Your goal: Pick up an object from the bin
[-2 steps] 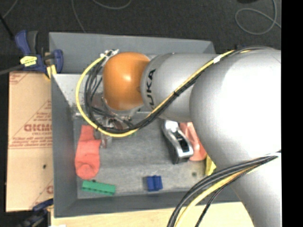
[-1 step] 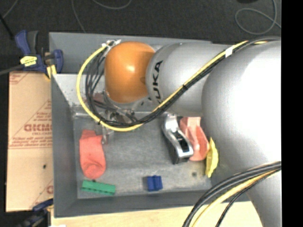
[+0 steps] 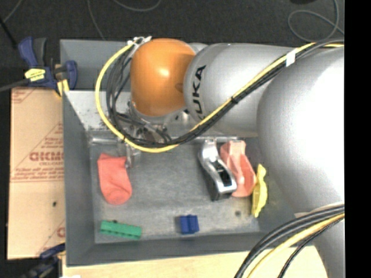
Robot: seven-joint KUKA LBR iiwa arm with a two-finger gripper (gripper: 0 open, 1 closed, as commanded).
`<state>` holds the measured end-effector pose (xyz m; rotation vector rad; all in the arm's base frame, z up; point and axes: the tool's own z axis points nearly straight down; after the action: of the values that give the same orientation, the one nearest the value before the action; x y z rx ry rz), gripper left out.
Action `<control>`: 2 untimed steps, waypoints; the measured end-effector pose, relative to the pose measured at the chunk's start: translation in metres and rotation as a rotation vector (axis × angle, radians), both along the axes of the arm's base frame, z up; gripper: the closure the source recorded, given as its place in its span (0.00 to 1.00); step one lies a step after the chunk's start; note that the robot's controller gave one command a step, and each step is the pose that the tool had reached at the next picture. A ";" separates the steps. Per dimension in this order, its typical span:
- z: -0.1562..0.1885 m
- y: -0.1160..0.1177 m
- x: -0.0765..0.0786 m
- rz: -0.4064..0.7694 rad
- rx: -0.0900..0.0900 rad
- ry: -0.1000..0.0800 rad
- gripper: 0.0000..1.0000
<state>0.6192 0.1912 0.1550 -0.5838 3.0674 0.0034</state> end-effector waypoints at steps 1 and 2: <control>-0.061 0.004 -0.007 0.099 -0.004 0.005 1.00; -0.085 0.004 -0.029 0.120 -0.001 0.000 1.00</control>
Offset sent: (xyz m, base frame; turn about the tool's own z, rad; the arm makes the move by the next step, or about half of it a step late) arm -0.0297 0.0058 -0.0850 -0.1212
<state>0.5902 0.1957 0.0701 -0.7668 3.0267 0.0042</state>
